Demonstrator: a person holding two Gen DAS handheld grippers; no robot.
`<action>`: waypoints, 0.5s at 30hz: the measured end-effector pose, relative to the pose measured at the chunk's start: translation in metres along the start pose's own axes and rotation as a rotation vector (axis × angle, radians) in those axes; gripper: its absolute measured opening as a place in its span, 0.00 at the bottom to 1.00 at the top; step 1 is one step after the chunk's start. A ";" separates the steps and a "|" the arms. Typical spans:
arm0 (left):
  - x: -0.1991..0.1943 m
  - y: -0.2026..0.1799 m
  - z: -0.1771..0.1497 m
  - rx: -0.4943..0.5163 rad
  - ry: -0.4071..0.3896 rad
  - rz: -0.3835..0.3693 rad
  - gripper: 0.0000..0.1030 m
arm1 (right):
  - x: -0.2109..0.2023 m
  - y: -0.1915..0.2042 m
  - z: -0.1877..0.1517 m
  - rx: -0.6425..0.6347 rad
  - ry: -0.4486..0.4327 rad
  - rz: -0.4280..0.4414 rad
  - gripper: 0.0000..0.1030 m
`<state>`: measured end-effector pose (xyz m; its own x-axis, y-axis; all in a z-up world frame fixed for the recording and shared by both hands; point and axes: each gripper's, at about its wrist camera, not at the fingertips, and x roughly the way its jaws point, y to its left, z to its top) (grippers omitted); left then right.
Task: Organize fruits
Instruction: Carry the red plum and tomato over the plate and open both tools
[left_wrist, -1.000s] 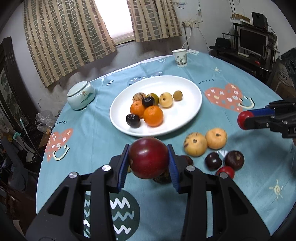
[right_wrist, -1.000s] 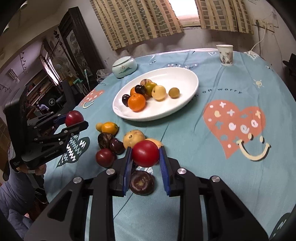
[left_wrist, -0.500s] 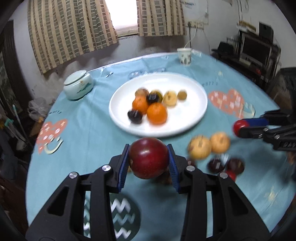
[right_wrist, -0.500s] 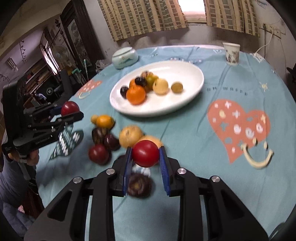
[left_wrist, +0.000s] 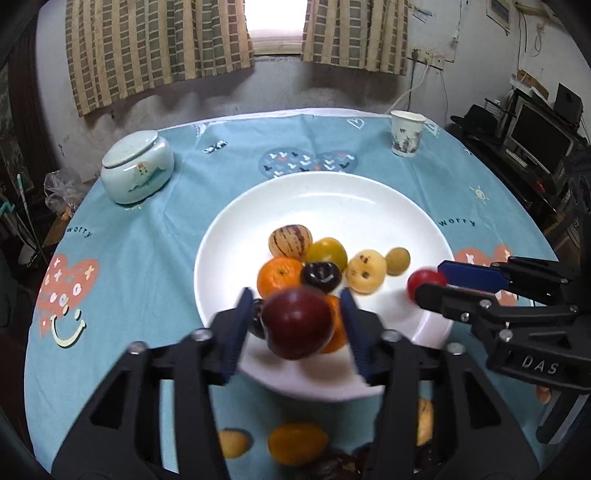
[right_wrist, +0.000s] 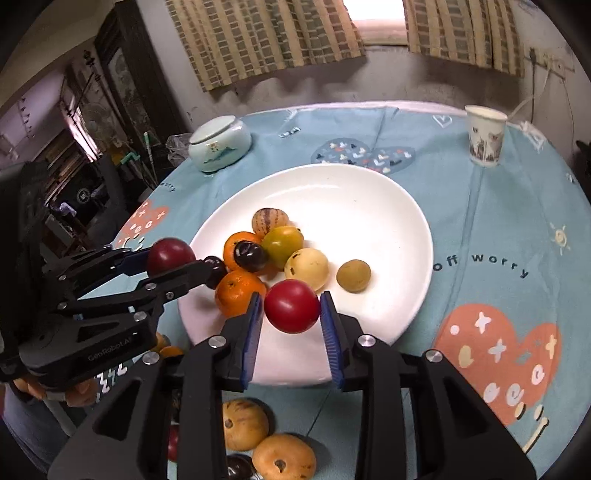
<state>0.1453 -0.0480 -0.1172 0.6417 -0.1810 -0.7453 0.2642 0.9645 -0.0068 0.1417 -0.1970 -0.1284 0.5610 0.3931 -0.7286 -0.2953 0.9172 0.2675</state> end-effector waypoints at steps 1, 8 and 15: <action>-0.002 0.001 0.000 -0.002 -0.014 0.001 0.58 | 0.001 -0.002 0.001 0.012 -0.007 -0.009 0.66; -0.026 0.008 -0.007 -0.008 -0.051 0.025 0.61 | -0.021 0.001 -0.001 0.021 -0.101 -0.022 0.70; -0.075 0.011 -0.058 0.094 -0.137 -0.036 0.73 | -0.063 0.025 -0.066 -0.189 -0.138 -0.089 0.70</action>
<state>0.0586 -0.0123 -0.0996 0.7209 -0.2457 -0.6480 0.3509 0.9357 0.0356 0.0483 -0.2029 -0.1176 0.6878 0.3289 -0.6471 -0.3725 0.9251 0.0742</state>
